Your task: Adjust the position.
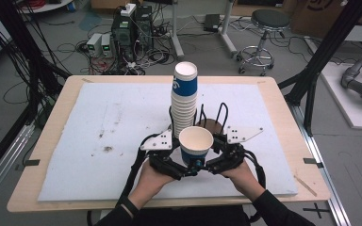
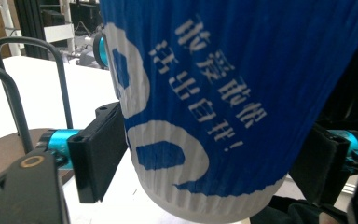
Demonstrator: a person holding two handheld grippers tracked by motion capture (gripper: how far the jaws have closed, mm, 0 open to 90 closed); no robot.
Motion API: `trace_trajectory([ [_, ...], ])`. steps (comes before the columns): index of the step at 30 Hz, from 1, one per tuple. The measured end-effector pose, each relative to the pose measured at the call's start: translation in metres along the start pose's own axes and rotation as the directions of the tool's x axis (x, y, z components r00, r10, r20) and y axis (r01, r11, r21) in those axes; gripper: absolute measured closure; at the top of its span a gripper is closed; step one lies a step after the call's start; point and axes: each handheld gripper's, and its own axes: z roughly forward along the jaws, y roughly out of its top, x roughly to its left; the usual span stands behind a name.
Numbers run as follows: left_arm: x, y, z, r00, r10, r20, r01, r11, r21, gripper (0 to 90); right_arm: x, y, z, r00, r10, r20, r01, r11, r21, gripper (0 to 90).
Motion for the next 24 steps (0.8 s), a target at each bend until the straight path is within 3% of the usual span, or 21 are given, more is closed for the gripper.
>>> trace_trajectory([
  [6,-0.0009,0.0004,-0.0006,0.9999,0.003,0.010,-0.003,1.0000,0.002,28.7,-0.0002,-0.0001,0.0000,1.0000,-0.004,0.005,0.004,1.000,0.002,26.6],
  [13,-0.0011,0.0011,-0.0003,0.9999,0.001,0.011,-0.001,0.9999,0.011,29.9,-0.0002,-0.0005,-0.0004,1.0000,-0.007,0.005,0.007,1.000,0.002,26.4],
  [24,-0.0013,0.0006,0.0021,0.9997,0.007,0.025,-0.008,0.9992,0.040,29.9,0.0003,0.0041,-0.0024,0.9999,0.002,0.010,-0.002,1.000,0.005,16.0],
])
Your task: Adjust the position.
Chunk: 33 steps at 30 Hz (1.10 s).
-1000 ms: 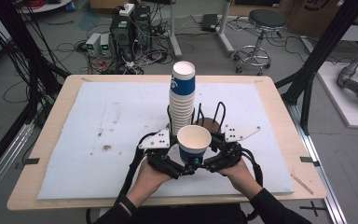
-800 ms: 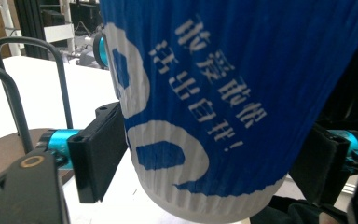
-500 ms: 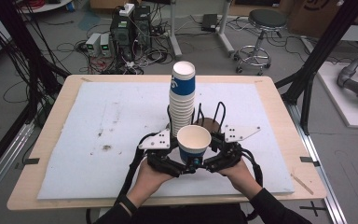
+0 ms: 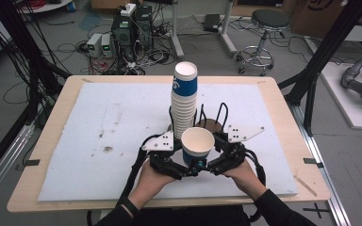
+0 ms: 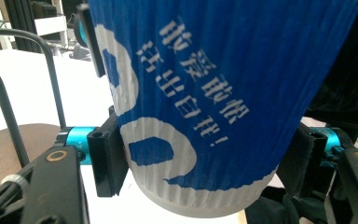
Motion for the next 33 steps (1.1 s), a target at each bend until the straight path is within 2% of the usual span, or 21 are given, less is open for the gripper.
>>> trace_trajectory([
  [10,0.0000,-0.0009,0.0025,1.0000,0.004,0.004,-0.004,0.9998,0.022,29.9,-0.0004,0.0016,-0.0012,1.0000,0.006,-0.003,-0.007,1.000,-0.010,16.2],
  [12,0.0001,-0.0009,0.0025,1.0000,0.001,0.005,-0.001,0.9997,0.022,29.9,-0.0002,0.0017,-0.0019,1.0000,0.004,-0.009,-0.004,1.000,-0.006,20.8],
  [16,-0.0003,-0.0008,0.0019,1.0000,0.003,0.006,-0.003,0.9999,0.015,29.6,0.0003,0.0017,-0.0023,0.9998,-0.009,-0.015,0.009,1.000,-0.012,22.1],
  [21,-0.0008,0.0006,0.0004,0.9998,-0.008,0.020,0.008,0.9996,-0.026,22.8,-0.0001,0.0014,-0.0034,0.9998,-0.014,-0.017,0.013,1.000,-0.022,23.4],
  [26,-0.0010,0.0030,-0.0024,0.9994,-0.023,0.028,0.025,0.9976,-0.065,19.9,0.0001,0.0003,-0.0024,0.9997,-0.013,-0.019,0.012,1.000,-0.027,23.8],
  [30,0.0001,0.0024,-0.0024,0.9988,-0.034,0.036,0.036,0.9973,-0.065,20.0,0.0008,-0.0003,-0.0012,0.9997,-0.012,-0.022,0.012,1.000,-0.022,23.8],
  [33,-0.0002,0.0027,-0.0022,0.9990,-0.027,0.036,0.029,0.9976,-0.062,20.0,0.0010,-0.0006,-0.0005,0.9996,-0.011,-0.025,0.010,1.000,-0.022,23.8],
])
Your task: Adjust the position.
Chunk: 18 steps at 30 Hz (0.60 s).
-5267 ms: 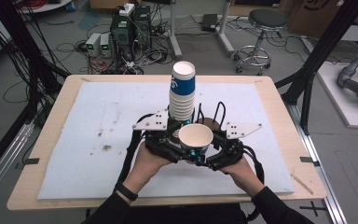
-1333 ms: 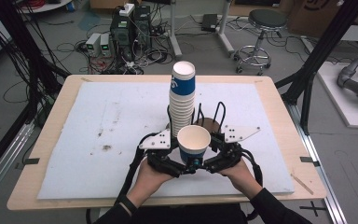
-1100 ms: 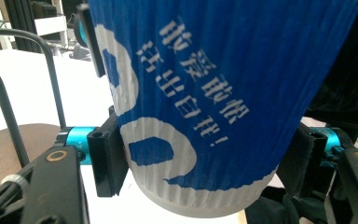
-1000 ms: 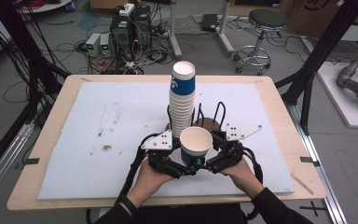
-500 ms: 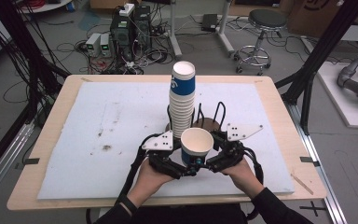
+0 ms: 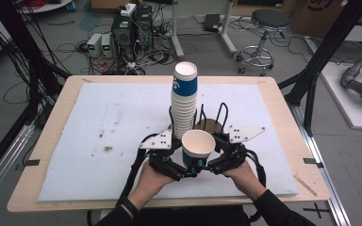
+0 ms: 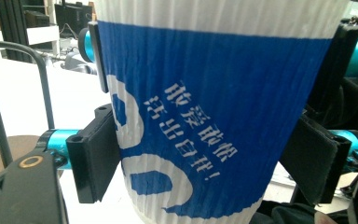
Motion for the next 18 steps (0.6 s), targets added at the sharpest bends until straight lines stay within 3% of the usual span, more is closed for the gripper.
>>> trace_trajectory([
  [9,0.0004,0.0004,-0.0010,1.0000,0.001,0.005,-0.001,1.0000,0.000,26.8,0.0008,-0.0008,0.0013,1.0000,-0.004,-0.003,0.004,1.000,0.004,24.0],
  [18,-0.0003,0.0006,-0.0005,0.9999,0.015,0.002,-0.015,0.9999,0.004,27.6,0.0012,-0.0007,0.0015,0.9999,-0.010,-0.002,0.010,1.000,0.006,22.2],
])
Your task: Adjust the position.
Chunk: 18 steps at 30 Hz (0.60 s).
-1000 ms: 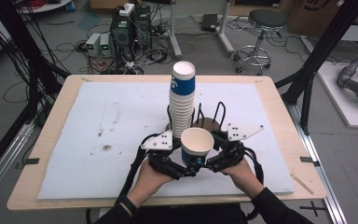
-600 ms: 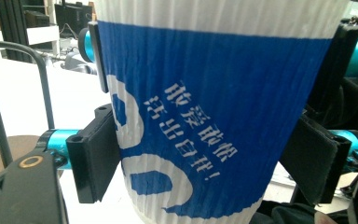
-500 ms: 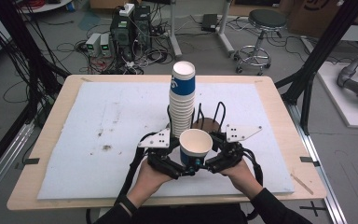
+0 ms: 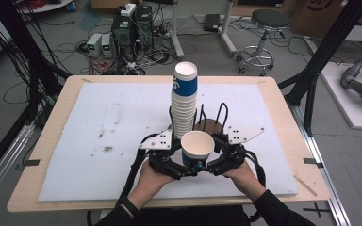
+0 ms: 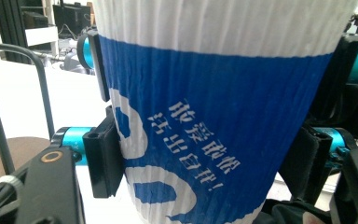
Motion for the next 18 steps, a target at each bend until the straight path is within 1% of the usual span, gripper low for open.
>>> trace_trajectory([
  [3,0.0002,-0.0009,0.0009,1.0000,0.001,-0.003,-0.001,0.9999,0.013,27.6,0.0004,0.0013,-0.0010,0.9999,0.012,0.002,-0.012,1.000,-0.013,19.4],
  [5,0.0006,-0.0013,0.0015,1.0000,0.007,-0.001,-0.006,0.9998,0.018,27.6,-0.0004,0.0032,-0.0024,0.9999,0.012,-0.001,-0.012,1.000,-0.026,19.3],
  [7,0.0004,-0.0013,0.0016,0.9999,0.012,-0.005,-0.012,0.9997,0.020,27.7,0.0001,0.0042,-0.0043,0.9998,0.019,-0.001,-0.019,0.999,-0.027,19.4],
  [8,0.0003,-0.0013,0.0017,0.9999,0.013,-0.005,-0.013,0.9997,0.020,27.7,-0.0002,0.0045,-0.0047,0.9999,0.014,0.000,-0.014,0.999,-0.031,19.3],
  [12,0.0006,-0.0017,0.0017,0.9997,0.021,-0.011,-0.021,0.9996,0.019,27.7,0.0000,0.0047,-0.0047,0.9998,0.020,-0.001,-0.020,0.999,-0.031,19.4],
  [18,0.0003,-0.0015,0.0014,0.9993,0.033,-0.016,-0.033,0.9994,0.013,27.6,0.0006,0.0051,-0.0053,1.0000,0.007,0.006,-0.007,0.999,-0.032,20.6],
])
